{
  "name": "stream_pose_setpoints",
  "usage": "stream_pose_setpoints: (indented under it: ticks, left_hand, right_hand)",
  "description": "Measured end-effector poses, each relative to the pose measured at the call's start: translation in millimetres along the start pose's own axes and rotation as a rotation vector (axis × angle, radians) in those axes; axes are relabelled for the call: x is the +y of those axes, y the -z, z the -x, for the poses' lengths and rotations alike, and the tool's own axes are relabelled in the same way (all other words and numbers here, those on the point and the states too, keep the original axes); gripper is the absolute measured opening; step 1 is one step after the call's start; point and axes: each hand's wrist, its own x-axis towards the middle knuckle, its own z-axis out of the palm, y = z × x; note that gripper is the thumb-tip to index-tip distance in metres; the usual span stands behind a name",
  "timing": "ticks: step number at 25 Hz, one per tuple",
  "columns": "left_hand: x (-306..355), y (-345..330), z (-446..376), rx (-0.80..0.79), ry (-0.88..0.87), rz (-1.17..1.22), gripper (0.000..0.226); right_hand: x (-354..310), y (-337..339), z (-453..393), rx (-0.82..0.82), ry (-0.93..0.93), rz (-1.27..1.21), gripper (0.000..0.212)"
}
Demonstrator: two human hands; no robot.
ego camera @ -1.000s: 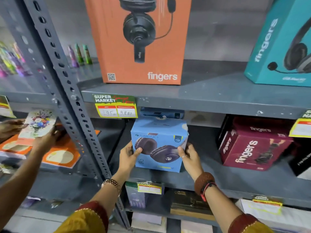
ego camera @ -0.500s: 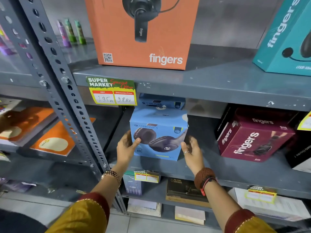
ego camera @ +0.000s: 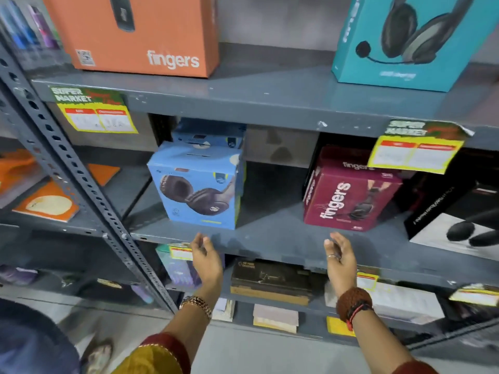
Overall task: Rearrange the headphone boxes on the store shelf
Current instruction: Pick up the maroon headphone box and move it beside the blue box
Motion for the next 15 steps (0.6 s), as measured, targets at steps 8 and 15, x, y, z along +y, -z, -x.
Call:
stream_pose_setpoints:
  ticks: [8,15]
  left_hand:
    - [-4,-131,100,-0.197,-0.064,0.042,0.033]
    - [56,-202,107,-0.398,-0.133,-0.037,0.056]
  right_hand:
    - [14,126,-76,0.105,0.058,-0.078,0.034]
    - [-28,135,-131,-0.110,-0.018,-0.220,0.049]
